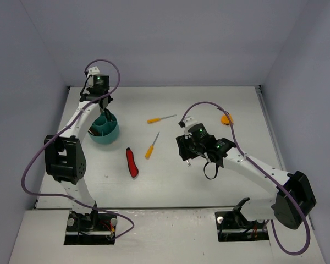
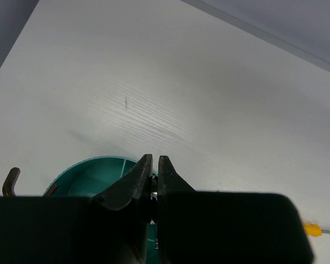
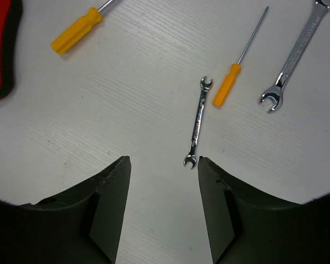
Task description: Sort the tools into containers
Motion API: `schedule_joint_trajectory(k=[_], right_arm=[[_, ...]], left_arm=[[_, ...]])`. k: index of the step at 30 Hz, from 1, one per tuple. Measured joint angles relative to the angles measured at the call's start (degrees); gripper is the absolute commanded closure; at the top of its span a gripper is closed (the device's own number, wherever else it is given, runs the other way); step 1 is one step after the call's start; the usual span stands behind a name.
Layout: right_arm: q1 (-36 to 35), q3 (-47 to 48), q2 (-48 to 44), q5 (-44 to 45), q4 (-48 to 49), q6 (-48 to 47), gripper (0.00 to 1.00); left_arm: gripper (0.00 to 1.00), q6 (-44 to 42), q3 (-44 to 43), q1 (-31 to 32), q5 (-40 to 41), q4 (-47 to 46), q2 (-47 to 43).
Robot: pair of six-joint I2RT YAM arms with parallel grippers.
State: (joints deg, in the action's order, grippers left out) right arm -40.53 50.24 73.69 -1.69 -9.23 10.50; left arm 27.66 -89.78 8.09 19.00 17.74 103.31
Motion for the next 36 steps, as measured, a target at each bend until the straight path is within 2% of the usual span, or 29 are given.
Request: schedule_joint_trajectory(k=[36], right_arm=[[0.0, -0.2, 1.3, -0.4, 0.0, 0.2, 0.51]], left_arm=[[1.00, -1.5, 2.8, -0.7, -3.7, -1.4, -3.8]])
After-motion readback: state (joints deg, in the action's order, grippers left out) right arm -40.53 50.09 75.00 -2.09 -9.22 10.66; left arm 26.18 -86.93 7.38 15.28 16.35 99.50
